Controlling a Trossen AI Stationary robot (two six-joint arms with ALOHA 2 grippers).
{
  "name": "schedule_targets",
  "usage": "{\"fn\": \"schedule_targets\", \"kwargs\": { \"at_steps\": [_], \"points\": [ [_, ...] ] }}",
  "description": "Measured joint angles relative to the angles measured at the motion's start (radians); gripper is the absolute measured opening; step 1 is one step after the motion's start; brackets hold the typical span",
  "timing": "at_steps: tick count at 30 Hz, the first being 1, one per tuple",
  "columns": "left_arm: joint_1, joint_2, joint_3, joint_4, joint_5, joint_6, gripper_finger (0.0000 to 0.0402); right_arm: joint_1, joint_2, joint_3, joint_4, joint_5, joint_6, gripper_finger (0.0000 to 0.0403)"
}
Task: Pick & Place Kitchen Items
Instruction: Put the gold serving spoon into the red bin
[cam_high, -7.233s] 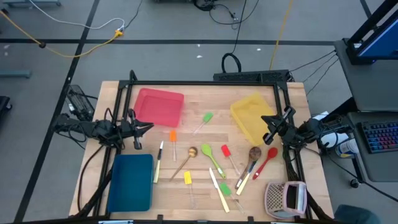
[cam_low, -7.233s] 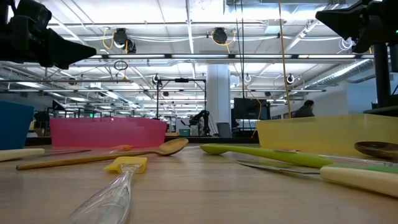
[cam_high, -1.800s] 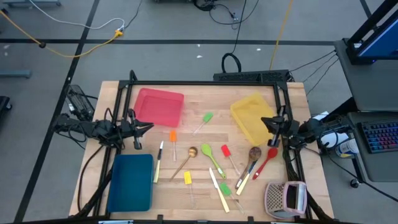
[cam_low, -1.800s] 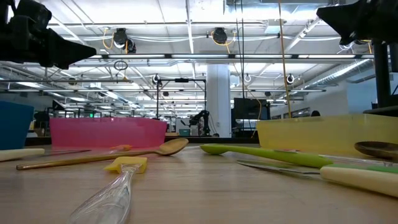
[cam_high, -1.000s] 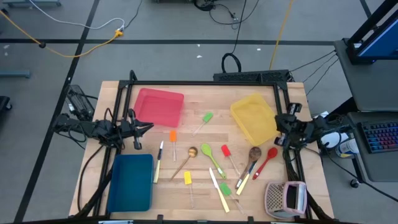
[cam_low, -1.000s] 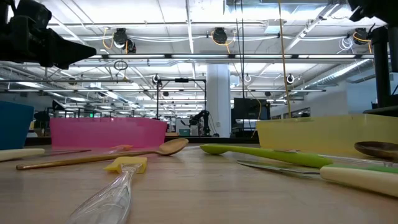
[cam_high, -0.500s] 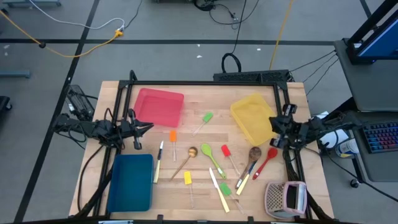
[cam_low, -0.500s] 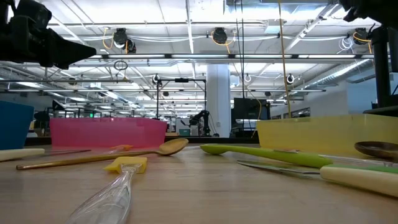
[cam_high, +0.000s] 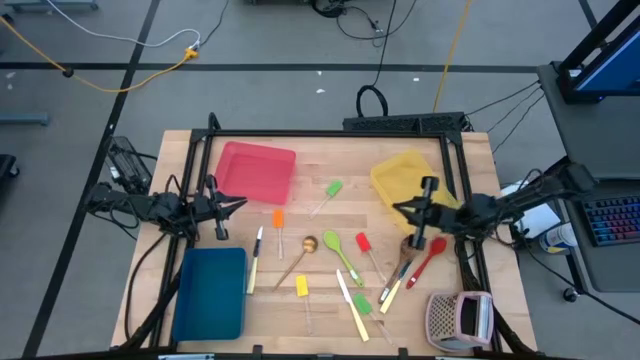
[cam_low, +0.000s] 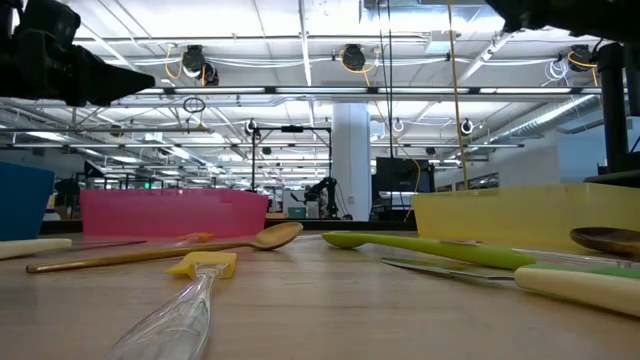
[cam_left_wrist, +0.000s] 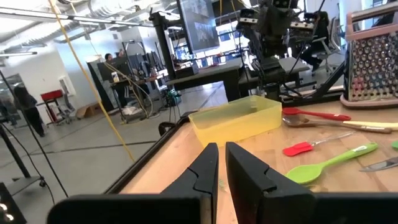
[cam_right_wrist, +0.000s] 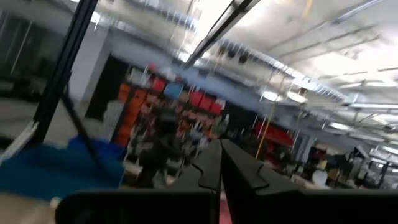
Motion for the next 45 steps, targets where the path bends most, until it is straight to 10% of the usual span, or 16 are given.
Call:
{"fn": "schedule_targets", "kwargs": {
  "at_steps": [16,32,45],
  "points": [
    [0.000,0.000,0.000,0.029,0.000,-0.062,0.0037,-0.107,0.363,0.124,0.096,0.022,0.068,0.0005],
    [0.000,0.172,0.005,0.349,0.106,-0.141,0.0037,-0.196,0.414,0.126,0.124,-0.057,0.190,0.0093],
    [-0.003,0.436,0.224,0.263,0.107,-0.128,0.0057,-0.196,0.413,0.126,0.117,-0.057,0.198,0.0101]
  ]
}}
